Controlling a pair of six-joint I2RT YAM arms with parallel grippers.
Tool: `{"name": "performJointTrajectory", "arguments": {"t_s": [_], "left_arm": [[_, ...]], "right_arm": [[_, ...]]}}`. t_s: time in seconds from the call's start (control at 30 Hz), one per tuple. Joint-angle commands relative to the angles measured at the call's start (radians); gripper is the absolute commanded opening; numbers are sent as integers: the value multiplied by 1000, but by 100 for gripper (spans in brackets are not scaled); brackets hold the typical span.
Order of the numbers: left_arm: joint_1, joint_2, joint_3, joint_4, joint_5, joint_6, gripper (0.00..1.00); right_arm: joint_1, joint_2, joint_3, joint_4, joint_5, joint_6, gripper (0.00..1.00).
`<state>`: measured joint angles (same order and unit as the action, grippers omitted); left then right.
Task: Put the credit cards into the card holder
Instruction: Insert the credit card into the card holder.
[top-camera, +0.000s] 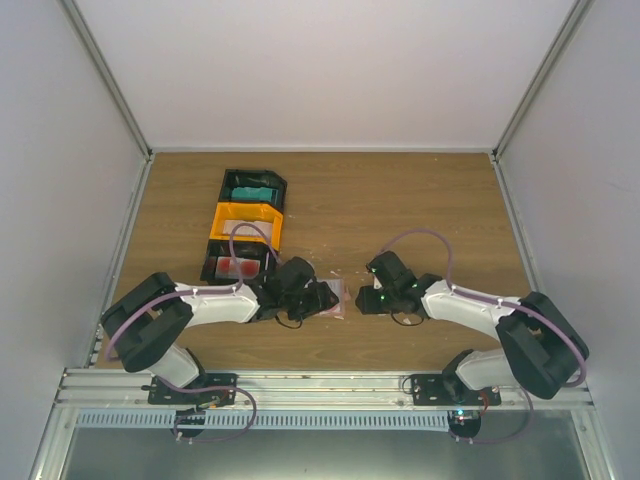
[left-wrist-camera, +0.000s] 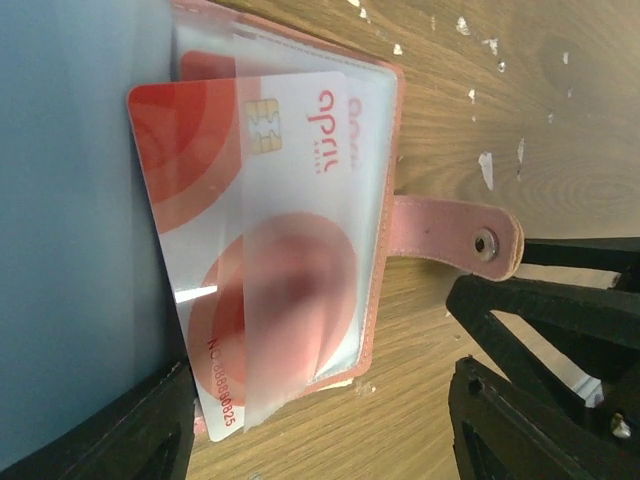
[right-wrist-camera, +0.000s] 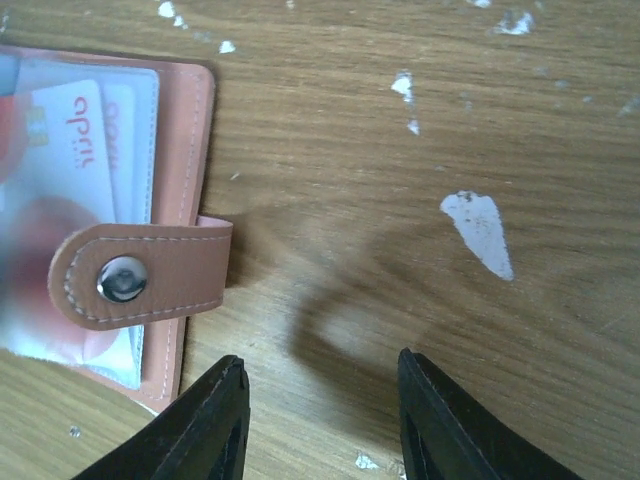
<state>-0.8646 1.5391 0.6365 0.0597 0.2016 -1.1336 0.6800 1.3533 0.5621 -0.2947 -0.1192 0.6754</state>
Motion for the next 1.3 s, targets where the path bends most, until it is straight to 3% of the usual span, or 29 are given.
{"name": "performJointTrajectory", "arguments": {"t_s": [0.0,0.27,0.63,0.9,1.27], "left_arm": [[9,-37,35,-120,-35,31,71],[18,-82,80,-224,-104,43,74],[90,-16,105,-230,-83,104,48],[109,82,150,-215,-45,165,39],[124,136,175,-190,12,239,19]], "right_arm": [[10,-29,32,-9,-45,-28,44],[12,-11,74,28,-66,-33,51],[11,146,121,116,-97,-2,36],[10,200,118,132,-83,15,31],[9,223,122,144,-88,-2,28]]}}
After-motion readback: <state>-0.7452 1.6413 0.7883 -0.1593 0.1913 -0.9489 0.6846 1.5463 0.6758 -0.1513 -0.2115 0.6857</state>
